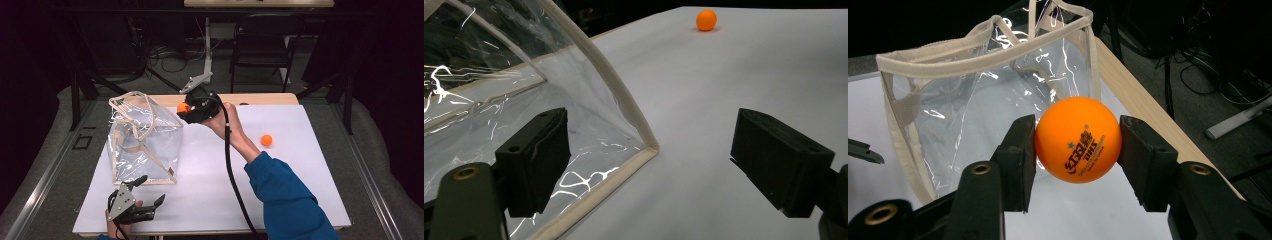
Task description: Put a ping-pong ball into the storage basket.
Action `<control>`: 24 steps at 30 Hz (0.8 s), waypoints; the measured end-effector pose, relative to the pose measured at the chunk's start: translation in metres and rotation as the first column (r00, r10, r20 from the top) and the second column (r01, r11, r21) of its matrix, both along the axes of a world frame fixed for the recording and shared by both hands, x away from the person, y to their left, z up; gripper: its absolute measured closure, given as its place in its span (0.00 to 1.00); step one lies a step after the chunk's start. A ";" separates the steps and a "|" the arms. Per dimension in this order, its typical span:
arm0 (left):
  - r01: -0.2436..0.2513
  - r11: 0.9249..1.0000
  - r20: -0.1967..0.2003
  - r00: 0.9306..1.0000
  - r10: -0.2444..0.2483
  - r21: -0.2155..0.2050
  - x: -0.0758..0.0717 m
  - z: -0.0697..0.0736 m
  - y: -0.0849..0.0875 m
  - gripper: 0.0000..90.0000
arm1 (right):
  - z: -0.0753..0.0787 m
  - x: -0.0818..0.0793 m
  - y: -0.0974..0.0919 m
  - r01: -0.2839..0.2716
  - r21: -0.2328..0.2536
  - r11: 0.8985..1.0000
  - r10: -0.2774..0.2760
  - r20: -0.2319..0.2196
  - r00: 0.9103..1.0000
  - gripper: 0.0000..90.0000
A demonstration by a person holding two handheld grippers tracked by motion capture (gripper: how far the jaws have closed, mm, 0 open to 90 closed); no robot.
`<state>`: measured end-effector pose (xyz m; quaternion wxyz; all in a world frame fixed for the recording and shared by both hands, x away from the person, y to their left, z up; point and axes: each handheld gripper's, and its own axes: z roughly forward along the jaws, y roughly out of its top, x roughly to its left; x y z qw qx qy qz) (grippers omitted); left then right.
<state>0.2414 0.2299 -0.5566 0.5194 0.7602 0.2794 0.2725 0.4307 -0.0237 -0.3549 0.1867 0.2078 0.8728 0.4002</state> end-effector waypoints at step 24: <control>0.008 1.000 0.000 1.000 -0.008 -0.001 0.000 0.000 0.000 0.18 | -0.001 -0.001 0.016 -0.014 0.046 0.999 0.012 0.037 0.999 0.56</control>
